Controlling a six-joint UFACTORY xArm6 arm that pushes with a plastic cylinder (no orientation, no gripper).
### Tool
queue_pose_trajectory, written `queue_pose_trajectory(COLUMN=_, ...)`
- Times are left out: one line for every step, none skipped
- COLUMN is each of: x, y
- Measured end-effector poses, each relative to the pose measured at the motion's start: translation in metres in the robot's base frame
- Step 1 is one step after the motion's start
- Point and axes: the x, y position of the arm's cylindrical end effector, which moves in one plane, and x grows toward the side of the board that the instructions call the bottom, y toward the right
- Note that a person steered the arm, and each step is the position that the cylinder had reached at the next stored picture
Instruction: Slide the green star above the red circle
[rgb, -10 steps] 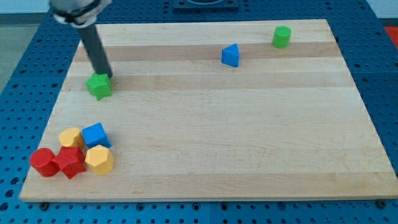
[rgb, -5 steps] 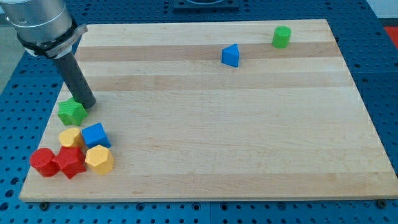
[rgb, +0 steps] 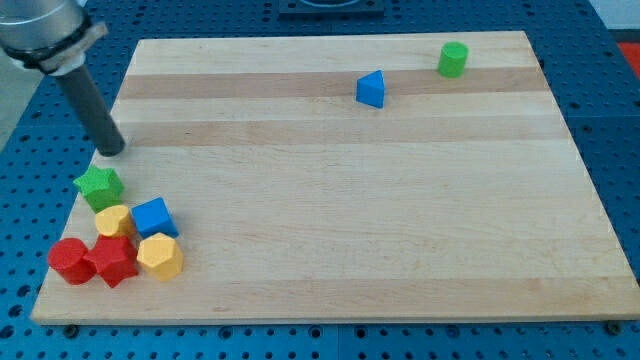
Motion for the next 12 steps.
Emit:
queue_pose_trajectory(x=0.015, y=-0.014)
queue_pose_trajectory(x=0.044, y=-0.013)
queue_pose_trajectory(x=0.070, y=-0.013)
queue_pose_trajectory(x=0.049, y=-0.013)
queue_pose_trajectory(x=0.032, y=0.009)
queue_pose_trajectory(x=0.041, y=0.027)
queue_pose_trajectory(x=0.065, y=0.005)
queue_pose_trajectory(x=0.062, y=-0.001)
queue_pose_trajectory(x=0.046, y=-0.001)
queue_pose_trajectory(x=0.062, y=-0.001)
queue_pose_trajectory(x=0.084, y=-0.001)
queue_pose_trajectory(x=0.091, y=-0.001)
